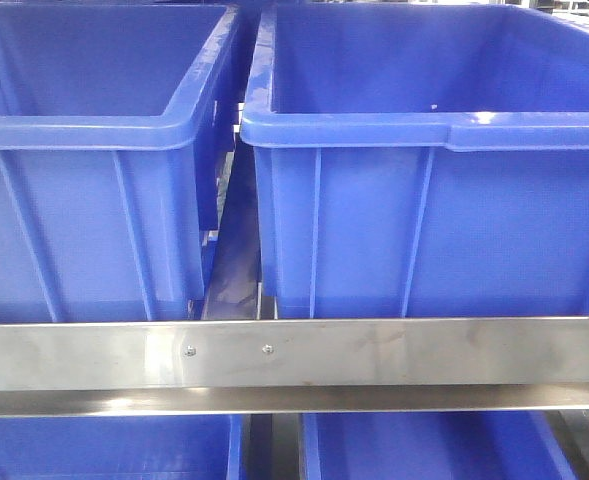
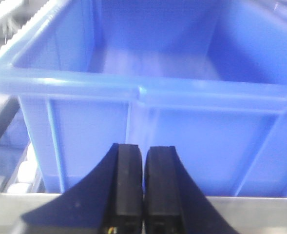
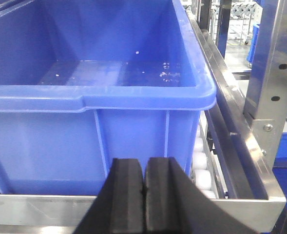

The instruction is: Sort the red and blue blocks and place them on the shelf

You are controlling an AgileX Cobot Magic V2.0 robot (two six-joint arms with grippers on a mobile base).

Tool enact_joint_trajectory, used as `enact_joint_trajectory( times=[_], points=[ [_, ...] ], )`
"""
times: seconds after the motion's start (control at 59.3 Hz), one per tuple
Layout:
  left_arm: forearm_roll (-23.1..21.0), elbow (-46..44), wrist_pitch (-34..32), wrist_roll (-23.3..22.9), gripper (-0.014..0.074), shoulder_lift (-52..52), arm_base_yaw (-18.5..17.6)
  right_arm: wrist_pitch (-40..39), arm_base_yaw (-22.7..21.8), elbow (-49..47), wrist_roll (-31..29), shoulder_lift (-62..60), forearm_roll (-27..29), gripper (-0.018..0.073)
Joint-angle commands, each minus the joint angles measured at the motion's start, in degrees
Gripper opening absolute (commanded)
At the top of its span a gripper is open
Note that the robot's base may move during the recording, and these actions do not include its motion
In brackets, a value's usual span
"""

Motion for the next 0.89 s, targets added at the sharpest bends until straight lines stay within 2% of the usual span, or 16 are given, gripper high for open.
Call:
enact_joint_trajectory(
  times=[0.0,0.489,0.641,0.877],
  points=[
    [-1.6,1.8,-3.5,0.1,0.0127,-1.9,-0.5,-4.6,-0.3,-1.2,-0.6,-1.0,0.1,0.0069],
    [-1.5,1.9,-4.0,0.1,0.0127,-2.1,-1.1,-4.4,-0.3,-1.2,-0.6,-1.0,0.1,0.0069],
    [-2.2,1.9,-4.9,3.8,0.0127,-2.1,-1.1,-4.4,-0.3,-1.2,-0.6,-1.0,0.1,0.0069],
    [-2.2,1.9,-6.4,4.3,0.0127,-2.1,-1.1,-4.4,-0.3,-1.2,-0.6,-1.0,0.1,0.0069]
  ],
)
